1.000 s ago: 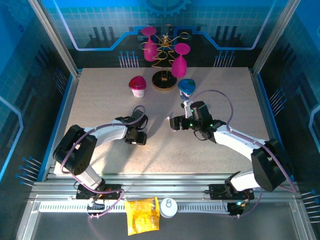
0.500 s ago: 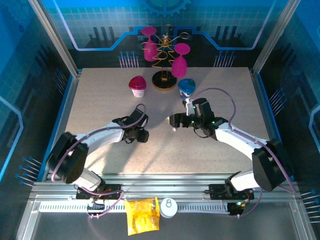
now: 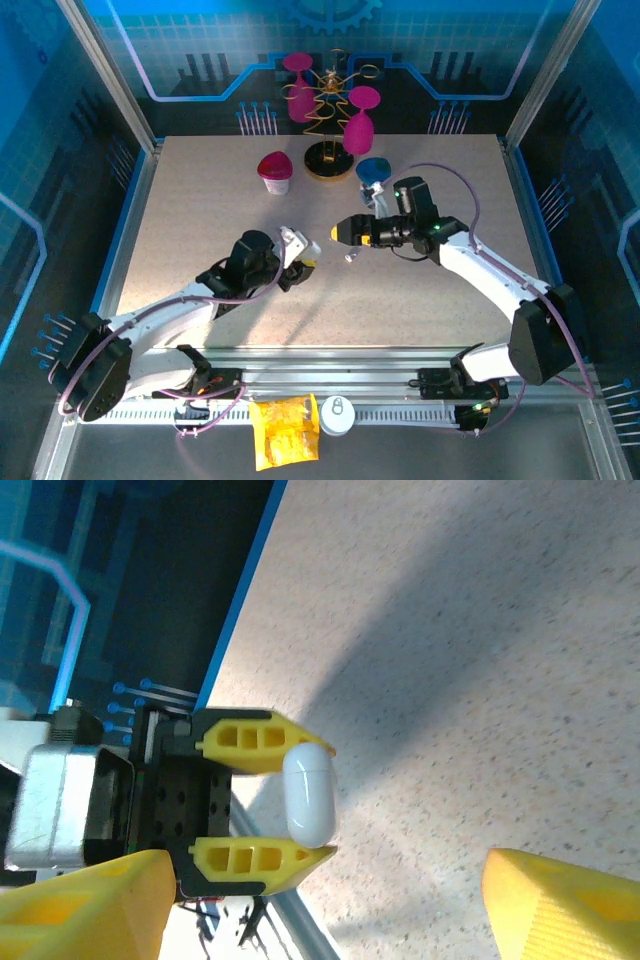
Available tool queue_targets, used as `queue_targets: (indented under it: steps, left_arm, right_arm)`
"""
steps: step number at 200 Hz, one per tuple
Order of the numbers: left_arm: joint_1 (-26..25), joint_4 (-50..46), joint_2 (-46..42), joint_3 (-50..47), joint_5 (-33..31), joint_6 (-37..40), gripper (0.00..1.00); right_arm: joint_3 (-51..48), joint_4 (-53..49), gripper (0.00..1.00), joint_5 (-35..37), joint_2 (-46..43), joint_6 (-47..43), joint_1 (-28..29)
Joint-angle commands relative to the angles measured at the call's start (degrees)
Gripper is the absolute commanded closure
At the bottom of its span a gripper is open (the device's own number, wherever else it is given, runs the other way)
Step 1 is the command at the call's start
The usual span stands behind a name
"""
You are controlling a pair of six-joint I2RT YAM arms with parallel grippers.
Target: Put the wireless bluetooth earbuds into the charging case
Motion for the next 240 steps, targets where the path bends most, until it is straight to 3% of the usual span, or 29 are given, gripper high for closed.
queue_targets:
  steps: [1, 41, 77, 136, 154, 171, 191, 204, 240]
  left_arm:
    - [-0.99, 6.04, -1.37, -0.35, 3.04, 7.94, 0.67]
    - [-2.45, 6.1, -2.13, -0.21, 3.1, 10.59, 0.67]
    - [-3.24, 5.91, -3.03, -0.35, 2.91, 11.67, 0.67]
    - [-3.86, 5.63, -3.33, -0.35, 2.36, 12.44, 0.65]
    - [-3.98, 5.83, -3.48, -0.26, 1.91, 11.49, 0.52]
    - [-3.95, 7.22, -4.04, -0.58, 1.61, 8.48, 0.25]
    - [-3.64, 10.97, -5.38, -1.85, 2.58, 2.44, 0.07]
    - [-2.88, 14.44, -6.17, -3.1, 4.28, -2.64, 0.01]
    - [0.5, 32.37, -5.95, -7.87, 14.24, -19.57, 0.01]
  right_arm:
    - [2.85, -3.72, 0.21, -3.54, 0.64, 0.92, 2.14]
    - [4.9, -4.16, 0.26, -2.48, 3.58, 1.49, 5.69]
    - [5.61, -5.67, 0.4, -0.77, 5.5, 1.25, 6.86]
    - [5.18, -5.92, 0.79, 0.66, 5.21, 0.3, 7.29]
    - [3.95, -3.39, 0.85, 1.09, 3.79, -1.01, 7.22]
    - [1.98, 0.13, 0.86, 1.73, 1.54, -2.87, 6.71]
    - [-0.86, 4.22, 0.88, 2.46, -1.8, -5.64, 5.31]
    - [-2.98, 7.29, 0.89, 2.12, -4.2, -7.28, 3.76]
    - [-11.59, 23.92, 0.92, -3.8, -12.19, -7.27, -1.01]
